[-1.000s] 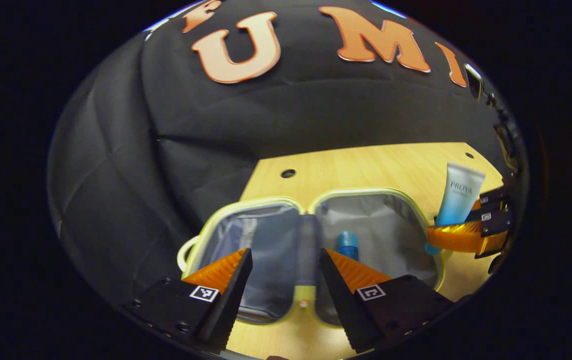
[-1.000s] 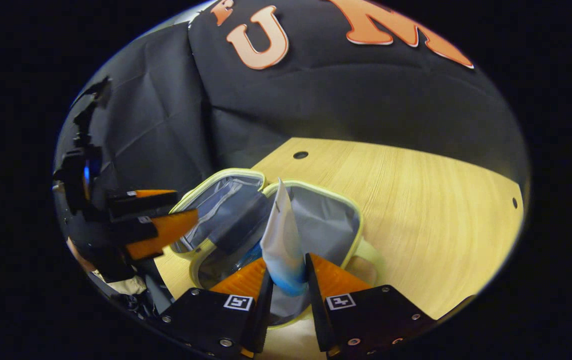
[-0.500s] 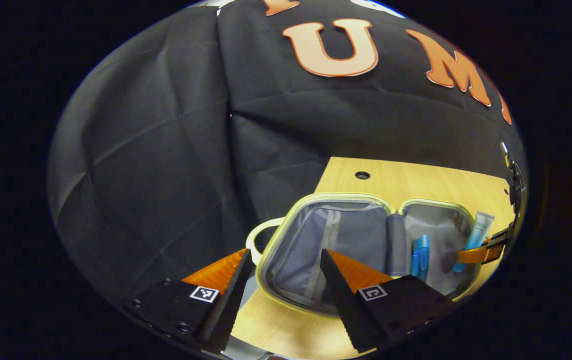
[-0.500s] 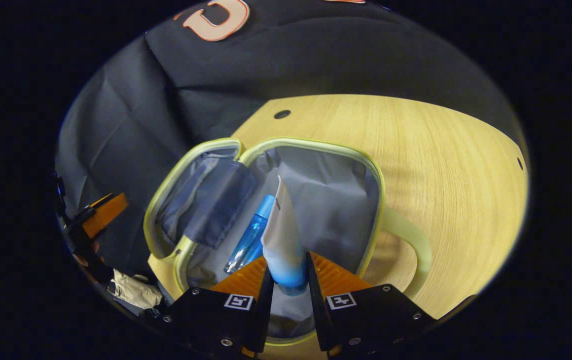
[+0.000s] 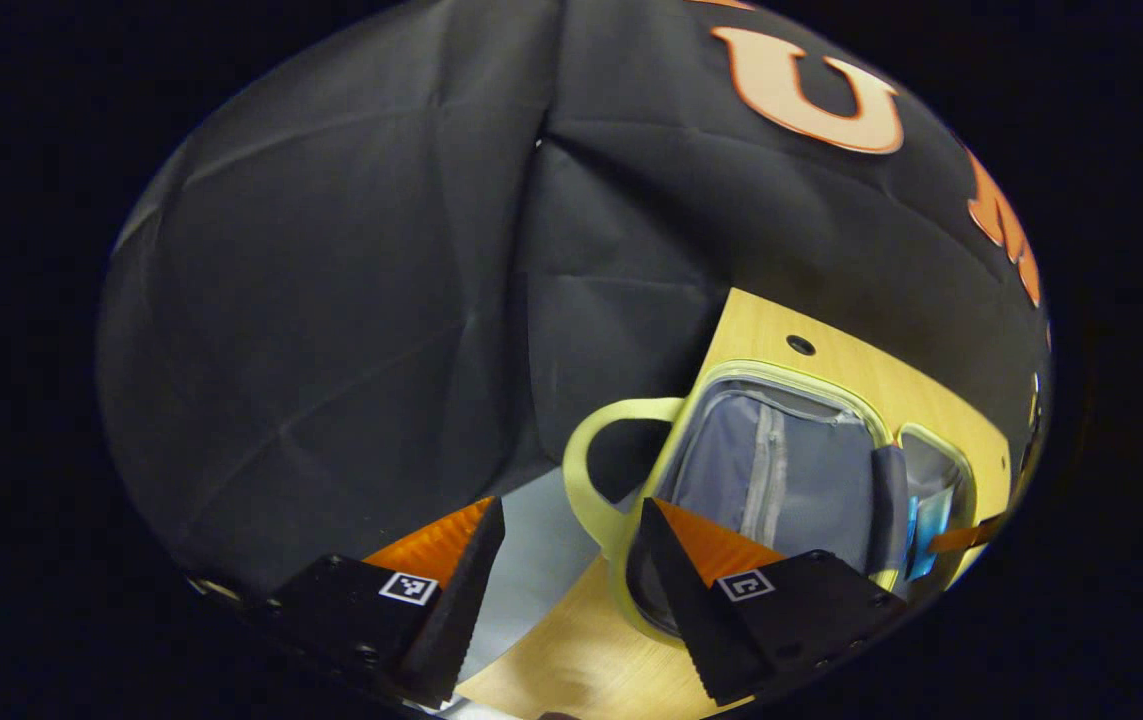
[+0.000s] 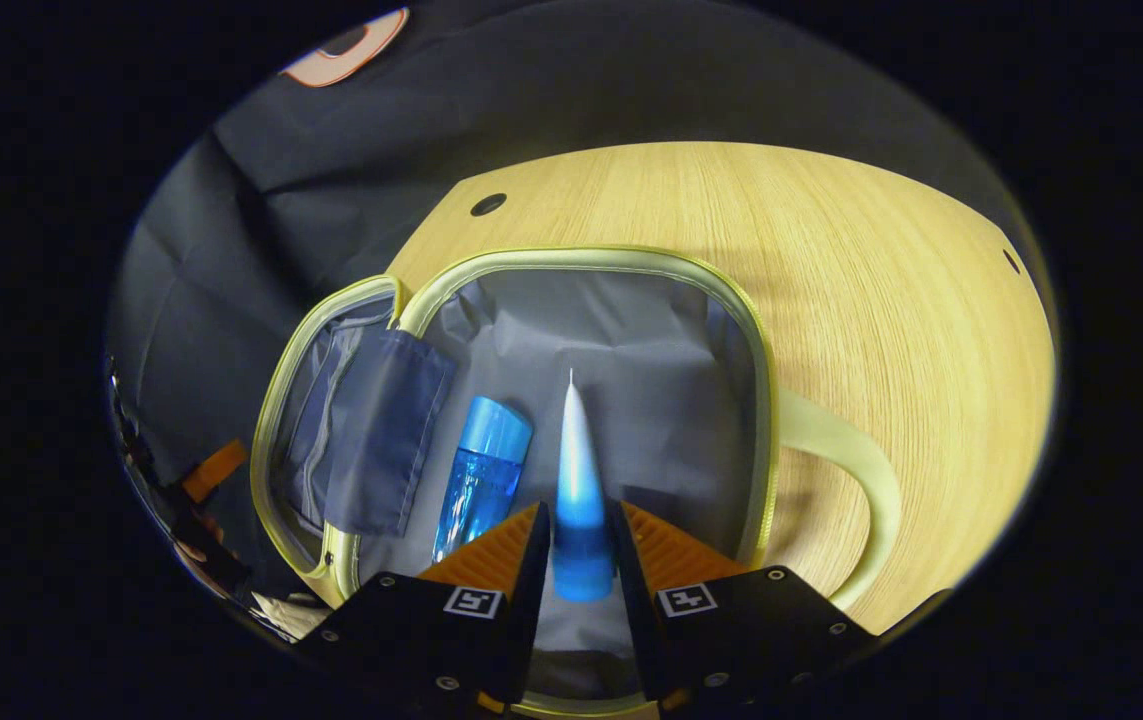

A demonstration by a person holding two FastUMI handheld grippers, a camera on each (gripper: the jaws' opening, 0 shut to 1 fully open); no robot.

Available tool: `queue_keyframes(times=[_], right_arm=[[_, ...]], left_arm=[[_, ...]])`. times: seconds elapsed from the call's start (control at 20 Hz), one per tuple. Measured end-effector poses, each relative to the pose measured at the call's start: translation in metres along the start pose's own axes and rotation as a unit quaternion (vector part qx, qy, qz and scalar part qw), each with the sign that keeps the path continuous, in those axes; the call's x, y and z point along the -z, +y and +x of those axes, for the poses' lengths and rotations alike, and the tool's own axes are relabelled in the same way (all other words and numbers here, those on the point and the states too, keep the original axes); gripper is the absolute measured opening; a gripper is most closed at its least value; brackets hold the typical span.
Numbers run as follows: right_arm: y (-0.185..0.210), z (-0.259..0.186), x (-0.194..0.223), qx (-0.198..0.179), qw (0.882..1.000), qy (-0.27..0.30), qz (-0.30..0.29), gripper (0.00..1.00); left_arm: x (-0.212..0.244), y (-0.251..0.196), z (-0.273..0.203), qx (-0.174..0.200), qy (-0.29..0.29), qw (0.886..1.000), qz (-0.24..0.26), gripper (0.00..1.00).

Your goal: First open the suitcase, pack the skin care products into it, and then close the suitcase.

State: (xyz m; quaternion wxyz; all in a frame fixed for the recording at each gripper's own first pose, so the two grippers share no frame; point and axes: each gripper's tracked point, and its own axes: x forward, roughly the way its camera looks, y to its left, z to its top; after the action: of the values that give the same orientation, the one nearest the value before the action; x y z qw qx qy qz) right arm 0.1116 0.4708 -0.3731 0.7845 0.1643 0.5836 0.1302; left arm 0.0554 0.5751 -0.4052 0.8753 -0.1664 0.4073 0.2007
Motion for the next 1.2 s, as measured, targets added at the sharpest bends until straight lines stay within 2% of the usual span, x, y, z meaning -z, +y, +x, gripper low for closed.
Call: queue_keyframes(times=[0.05, 0.1, 0.2, 0.25, 0.35, 0.4, 0.45, 0.6, 0.75, 0.85, 0.95, 1.0, 1.05, 1.1, 1.15, 1.2], right_arm=[[-0.002, -0.002, -0.003, 0.005, 1.000, -0.005, 0.001, 0.36], [-0.002, -0.004, -0.003, 0.004, 1.000, -0.010, 0.001, 0.44], [-0.002, -0.018, -0.006, -0.003, 1.000, -0.018, 0.004, 0.48], [-0.005, -0.024, -0.008, -0.003, 1.000, -0.024, 0.003, 0.54], [-0.008, -0.036, -0.015, -0.002, 0.999, -0.042, 0.001, 0.59], [-0.010, -0.043, -0.019, -0.004, 0.999, -0.050, 0.001, 0.55], [-0.013, -0.050, -0.020, -0.004, 0.998, -0.055, 0.003, 0.64], [-0.021, -0.066, -0.026, -0.005, 0.998, -0.065, 0.010, 0.68], [-0.030, -0.081, -0.035, 0.000, 0.996, -0.087, 0.012, 0.71], [-0.036, -0.094, -0.042, 0.004, 0.994, -0.106, 0.010, 0.73], [-0.041, -0.106, -0.045, 0.008, 0.992, -0.122, 0.005, 0.75], [-0.044, -0.112, -0.046, 0.013, 0.992, -0.127, 0.003, 0.75], [-0.048, -0.119, -0.046, 0.015, 0.991, -0.132, 0.002, 0.66], [-0.051, -0.124, -0.046, 0.018, 0.991, -0.136, 0.002, 0.76], [-0.056, -0.129, -0.046, 0.020, 0.990, -0.142, 0.002, 0.77], [-0.058, -0.134, -0.048, 0.021, 0.989, -0.149, 0.003, 0.76]], left_arm=[[-0.004, -0.001, 0.003, 0.019, 0.000, 1.000, -0.023, 0.90], [-0.009, 0.000, 0.008, 0.030, 0.003, 0.999, -0.035, 0.93], [-0.014, 0.001, 0.015, 0.044, 0.002, 0.998, -0.052, 0.96], [-0.019, -0.003, 0.018, 0.048, 0.003, 0.997, -0.061, 0.97], [-0.031, 0.001, 0.010, 0.063, -0.006, 0.995, -0.078, 0.95], [-0.039, 0.002, 0.005, 0.073, -0.011, 0.993, -0.093, 0.93], [-0.044, 0.006, 0.005, 0.077, -0.011, 0.991, -0.109, 0.93], [-0.046, 0.014, 0.004, 0.075, 0.001, 0.985, -0.156, 0.93], [-0.049, 0.017, 0.002, 0.106, 0.026, 0.964, -0.242, 0.93], [-0.042, 0.017, 0.010, 0.119, 0.040, 0.952, -0.280, 0.92], [-0.034, 0.014, 0.022, 0.126, 0.061, 0.944, -0.300, 0.69], [-0.028, 0.013, 0.028, 0.120, 0.071, 0.941, -0.307, 0.45], [-0.025, 0.011, 0.029, 0.116, 0.077, 0.941, -0.309, 0.22], [-0.027, 0.010, 0.027, 0.120, 0.075, 0.940, -0.310, 0.25], [-0.021, 0.015, 0.024, 0.109, 0.068, 0.943, -0.308, 0.25], [-0.028, 0.015, 0.012, 0.110, 0.070, 0.949, -0.287, 0.14]])
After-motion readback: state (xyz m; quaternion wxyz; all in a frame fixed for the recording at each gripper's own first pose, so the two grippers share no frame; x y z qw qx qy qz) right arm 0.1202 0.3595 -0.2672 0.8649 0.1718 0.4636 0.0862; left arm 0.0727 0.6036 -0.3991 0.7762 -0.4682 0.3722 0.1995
